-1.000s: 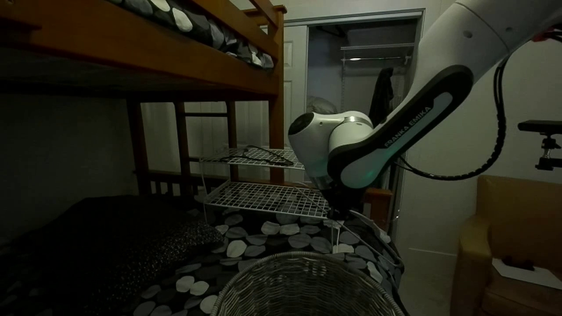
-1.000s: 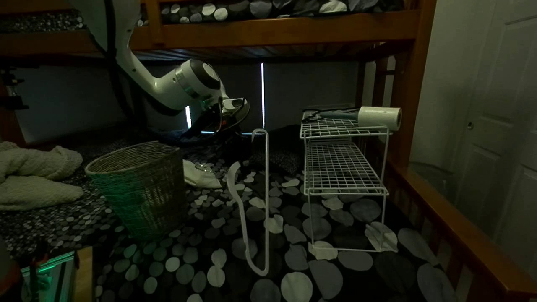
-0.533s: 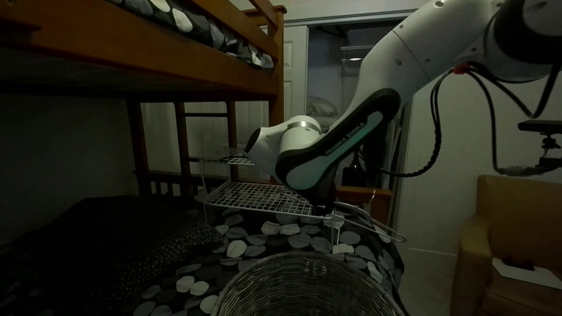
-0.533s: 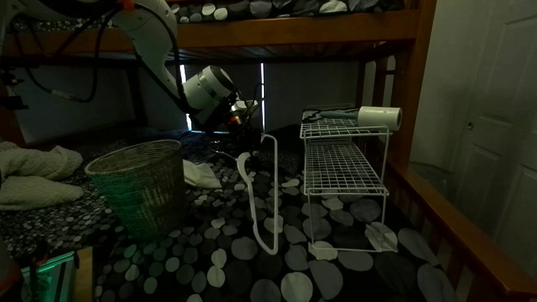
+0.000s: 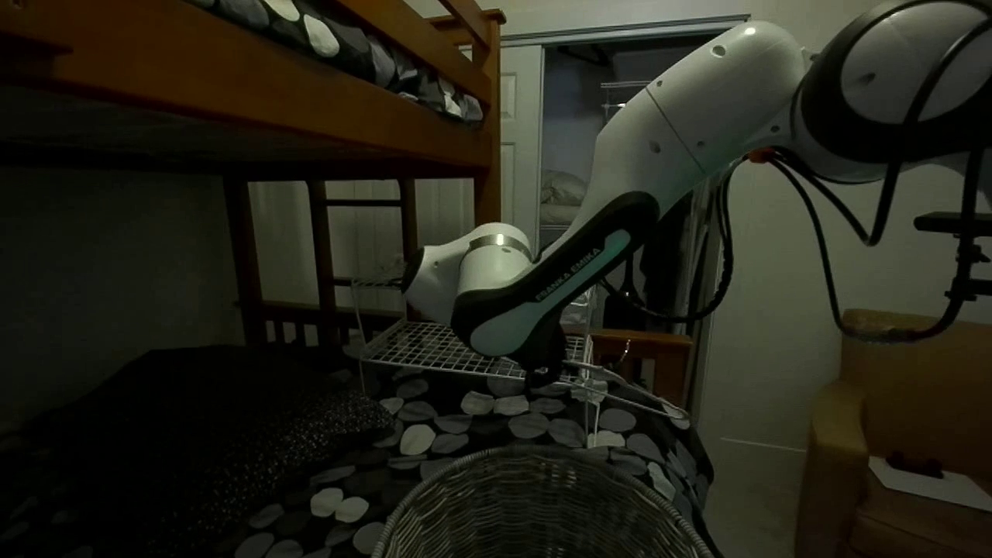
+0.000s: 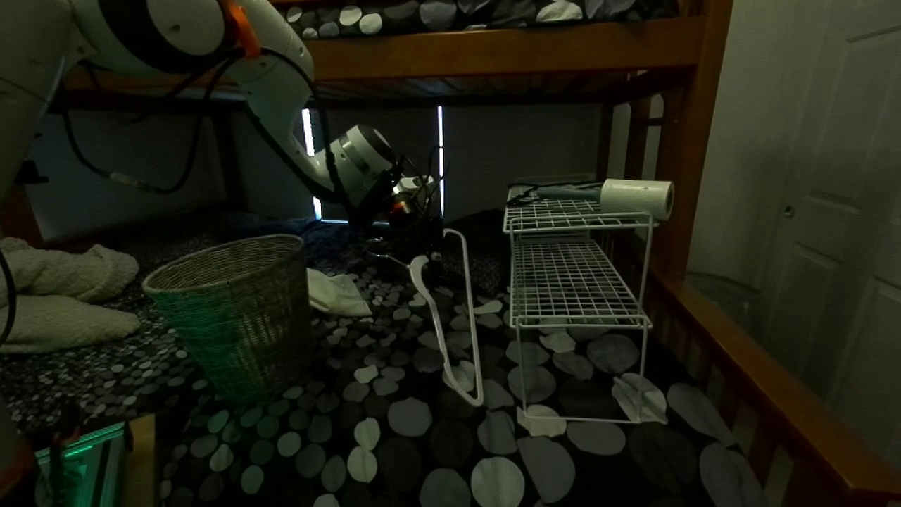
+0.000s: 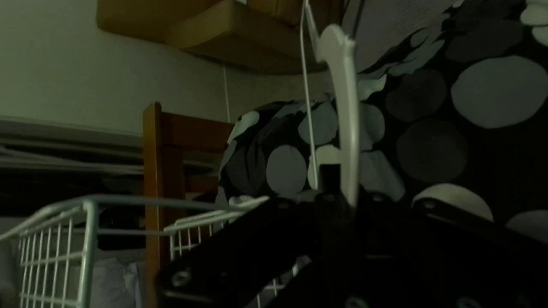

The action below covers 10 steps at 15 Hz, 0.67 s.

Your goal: Take the hanger out of the basket

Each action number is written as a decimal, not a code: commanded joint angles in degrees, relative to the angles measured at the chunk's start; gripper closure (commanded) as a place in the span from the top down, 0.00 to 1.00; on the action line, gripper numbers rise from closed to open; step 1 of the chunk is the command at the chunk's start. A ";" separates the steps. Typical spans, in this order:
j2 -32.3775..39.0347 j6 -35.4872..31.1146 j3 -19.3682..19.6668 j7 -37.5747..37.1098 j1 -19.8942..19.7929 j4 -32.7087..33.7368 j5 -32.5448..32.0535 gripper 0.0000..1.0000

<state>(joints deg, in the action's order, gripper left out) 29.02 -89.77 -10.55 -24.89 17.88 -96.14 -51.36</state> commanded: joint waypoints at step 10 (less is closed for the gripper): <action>20.85 12.91 4.66 -1.63 16.48 29.10 -20.41 0.04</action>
<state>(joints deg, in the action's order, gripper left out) 49.95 -76.83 -5.88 -26.57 34.38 -66.91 -71.78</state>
